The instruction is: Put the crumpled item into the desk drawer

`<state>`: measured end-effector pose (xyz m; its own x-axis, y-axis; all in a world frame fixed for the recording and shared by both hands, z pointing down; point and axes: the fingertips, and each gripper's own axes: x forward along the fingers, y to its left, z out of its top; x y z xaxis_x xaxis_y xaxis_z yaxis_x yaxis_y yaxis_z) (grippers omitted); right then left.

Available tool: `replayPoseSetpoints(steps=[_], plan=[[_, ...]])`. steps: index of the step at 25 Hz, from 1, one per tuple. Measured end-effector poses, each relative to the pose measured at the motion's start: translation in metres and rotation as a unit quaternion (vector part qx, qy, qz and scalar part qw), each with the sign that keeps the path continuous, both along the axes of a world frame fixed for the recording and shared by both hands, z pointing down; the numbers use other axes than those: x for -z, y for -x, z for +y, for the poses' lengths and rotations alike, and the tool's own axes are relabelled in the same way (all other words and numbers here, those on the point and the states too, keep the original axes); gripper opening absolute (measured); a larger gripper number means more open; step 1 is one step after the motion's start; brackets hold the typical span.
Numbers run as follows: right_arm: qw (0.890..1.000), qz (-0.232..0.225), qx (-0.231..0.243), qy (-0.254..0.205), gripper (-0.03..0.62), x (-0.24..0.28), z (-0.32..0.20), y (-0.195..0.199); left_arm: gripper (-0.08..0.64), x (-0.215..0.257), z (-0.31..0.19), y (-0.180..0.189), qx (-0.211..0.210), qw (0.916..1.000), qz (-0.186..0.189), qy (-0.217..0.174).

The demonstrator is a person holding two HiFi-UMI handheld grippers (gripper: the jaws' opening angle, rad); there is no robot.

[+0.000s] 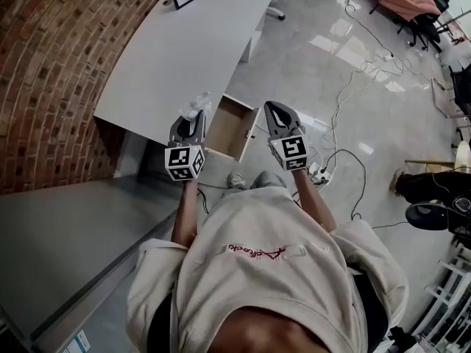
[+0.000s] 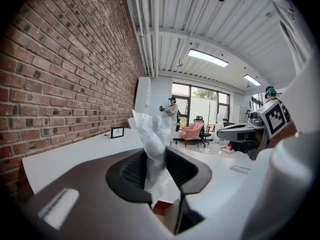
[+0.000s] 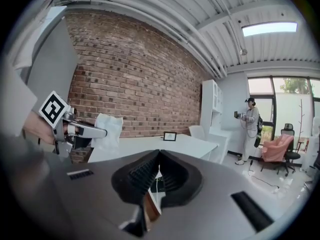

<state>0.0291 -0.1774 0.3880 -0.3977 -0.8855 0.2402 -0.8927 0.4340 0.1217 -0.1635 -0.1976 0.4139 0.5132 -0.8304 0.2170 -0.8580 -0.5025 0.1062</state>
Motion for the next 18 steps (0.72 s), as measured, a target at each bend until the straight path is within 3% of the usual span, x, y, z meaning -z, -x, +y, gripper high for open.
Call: replayPoseSetpoints(steps=[6,18], plan=[[1.0,-0.002,0.005,0.025,0.012,-0.019,-0.007,-0.018,0.109,-0.021,-0.003,-0.011,0.002,0.9996,-0.01,0.025],[0.995,-0.012,0.085,0.049,0.012,-0.05,-0.046,-0.043,0.109,-0.05,0.003,-0.029,0.071,0.9952,-0.036,0.057]])
